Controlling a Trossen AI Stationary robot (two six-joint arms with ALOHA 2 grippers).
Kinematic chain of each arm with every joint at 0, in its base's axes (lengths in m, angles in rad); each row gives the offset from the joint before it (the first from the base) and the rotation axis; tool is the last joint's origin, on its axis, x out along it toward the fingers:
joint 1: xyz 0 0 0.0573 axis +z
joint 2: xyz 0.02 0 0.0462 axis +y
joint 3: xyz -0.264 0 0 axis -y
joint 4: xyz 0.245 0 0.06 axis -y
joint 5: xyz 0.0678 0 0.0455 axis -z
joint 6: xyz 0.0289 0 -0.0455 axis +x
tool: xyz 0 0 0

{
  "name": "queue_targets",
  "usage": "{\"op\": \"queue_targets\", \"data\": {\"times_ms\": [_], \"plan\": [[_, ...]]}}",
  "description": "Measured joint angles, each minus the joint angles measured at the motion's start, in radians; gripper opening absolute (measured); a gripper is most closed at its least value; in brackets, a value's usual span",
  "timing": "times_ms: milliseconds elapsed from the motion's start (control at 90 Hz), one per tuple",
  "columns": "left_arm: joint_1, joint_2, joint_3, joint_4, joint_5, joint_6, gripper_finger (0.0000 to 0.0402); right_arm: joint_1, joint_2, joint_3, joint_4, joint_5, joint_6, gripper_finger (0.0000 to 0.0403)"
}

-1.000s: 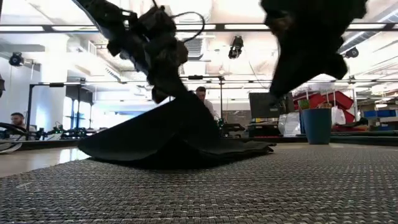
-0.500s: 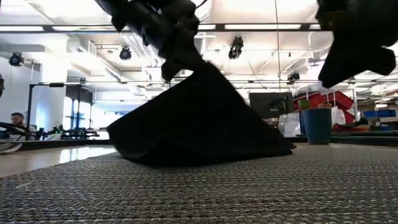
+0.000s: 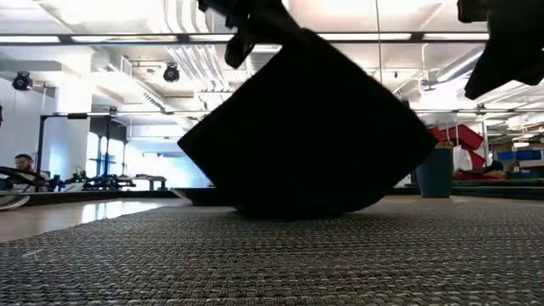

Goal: Set table place
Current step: Fold the black napkin

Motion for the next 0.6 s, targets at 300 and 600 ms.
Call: {"op": "queue_targets", "data": {"times_ms": [300, 600], "plan": [[-0.128, 0.061, 0.124, -0.041, -0.167, -0.059, 0.0000, 0.004, -0.106, 0.000, -0.090, 0.001, -0.059, 0.0057], [-0.265, 0.245, 0.418, -0.113, -0.250, -0.076, 0.0000, 0.004, -0.173, -0.003, -0.171, 0.006, -0.053, 0.0069]]}}
